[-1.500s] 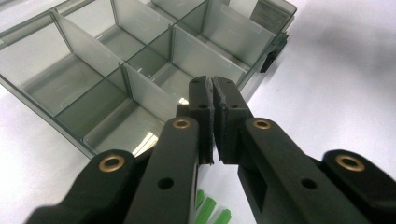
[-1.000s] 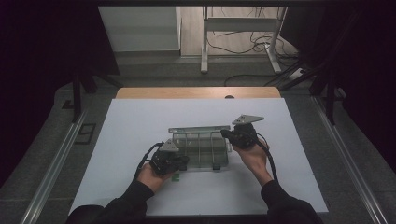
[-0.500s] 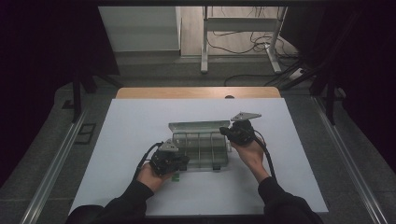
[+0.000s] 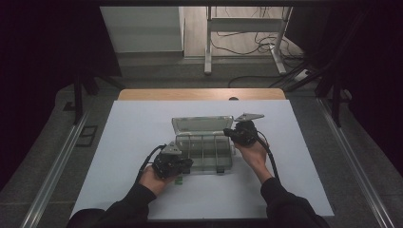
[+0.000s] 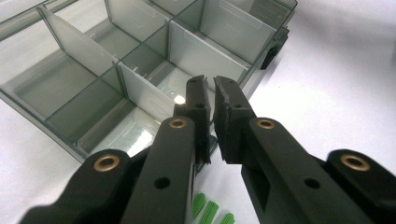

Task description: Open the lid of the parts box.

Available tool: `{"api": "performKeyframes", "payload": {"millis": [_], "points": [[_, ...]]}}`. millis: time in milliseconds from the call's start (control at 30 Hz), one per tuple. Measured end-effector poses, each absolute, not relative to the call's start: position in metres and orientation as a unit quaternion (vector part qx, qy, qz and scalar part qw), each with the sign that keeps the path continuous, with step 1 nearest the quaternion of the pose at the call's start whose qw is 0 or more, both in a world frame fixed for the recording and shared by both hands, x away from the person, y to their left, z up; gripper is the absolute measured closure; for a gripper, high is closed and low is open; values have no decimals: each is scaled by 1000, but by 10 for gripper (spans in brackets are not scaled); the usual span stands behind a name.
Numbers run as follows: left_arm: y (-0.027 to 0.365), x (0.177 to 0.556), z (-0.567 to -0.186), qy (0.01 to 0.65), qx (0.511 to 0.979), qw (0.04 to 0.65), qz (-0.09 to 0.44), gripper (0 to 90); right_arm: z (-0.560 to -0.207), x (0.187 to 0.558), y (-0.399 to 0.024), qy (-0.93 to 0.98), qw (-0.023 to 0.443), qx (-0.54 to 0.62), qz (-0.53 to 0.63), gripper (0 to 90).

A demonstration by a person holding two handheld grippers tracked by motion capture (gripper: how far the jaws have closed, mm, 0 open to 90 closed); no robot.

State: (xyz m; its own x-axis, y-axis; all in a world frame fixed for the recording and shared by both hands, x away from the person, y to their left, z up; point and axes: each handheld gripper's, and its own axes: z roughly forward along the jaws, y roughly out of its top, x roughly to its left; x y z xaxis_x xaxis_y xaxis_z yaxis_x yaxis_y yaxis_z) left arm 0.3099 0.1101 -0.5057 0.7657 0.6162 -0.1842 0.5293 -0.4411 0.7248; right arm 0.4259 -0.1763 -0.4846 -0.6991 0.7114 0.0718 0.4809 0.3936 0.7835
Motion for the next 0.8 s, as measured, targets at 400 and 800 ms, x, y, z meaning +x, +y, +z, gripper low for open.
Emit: {"api": "performKeyframes", "payload": {"millis": [400, 800], "points": [[110, 310, -506, 337, 848, 406, 54, 846, -491, 436, -176, 822, 135, 372, 410, 893], [110, 310, -505, 333, 851, 402, 56, 843, -496, 441, -176, 822, 131, 380, 404, 893]]}}
